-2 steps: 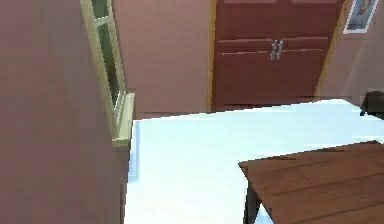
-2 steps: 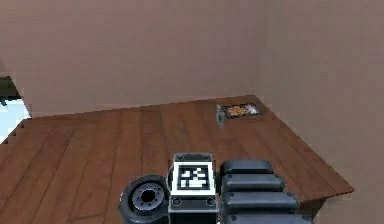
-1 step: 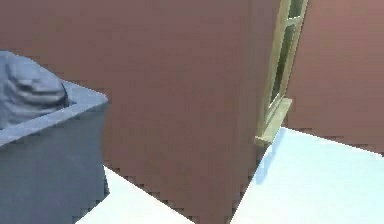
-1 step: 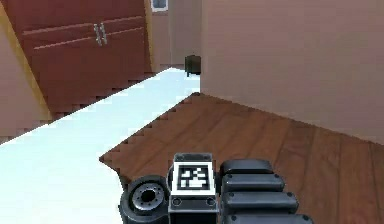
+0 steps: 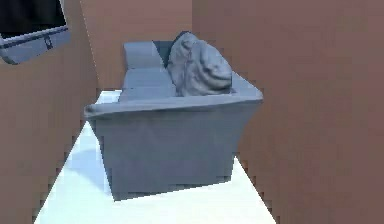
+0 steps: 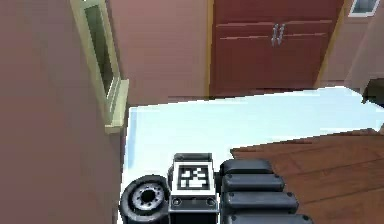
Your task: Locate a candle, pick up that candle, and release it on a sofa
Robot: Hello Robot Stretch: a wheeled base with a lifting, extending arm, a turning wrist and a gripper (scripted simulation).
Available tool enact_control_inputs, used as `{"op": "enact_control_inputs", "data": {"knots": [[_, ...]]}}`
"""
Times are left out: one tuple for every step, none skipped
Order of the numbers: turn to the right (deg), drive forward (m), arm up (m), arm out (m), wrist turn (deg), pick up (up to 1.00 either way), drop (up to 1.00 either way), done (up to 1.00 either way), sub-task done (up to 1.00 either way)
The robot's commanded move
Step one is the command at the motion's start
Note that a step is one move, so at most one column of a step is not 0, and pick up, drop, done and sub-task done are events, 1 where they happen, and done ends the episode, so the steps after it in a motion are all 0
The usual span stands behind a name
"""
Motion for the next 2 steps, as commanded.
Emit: {"op": "enact_control_inputs", "data": {"knots": [[-36.0,0.00,0.00,0.00,0.0,0.00,0.00,0.00,0.00],[-3.0,0.00,0.00,0.00,0.0,0.00,0.00,0.00,0.00]]}}
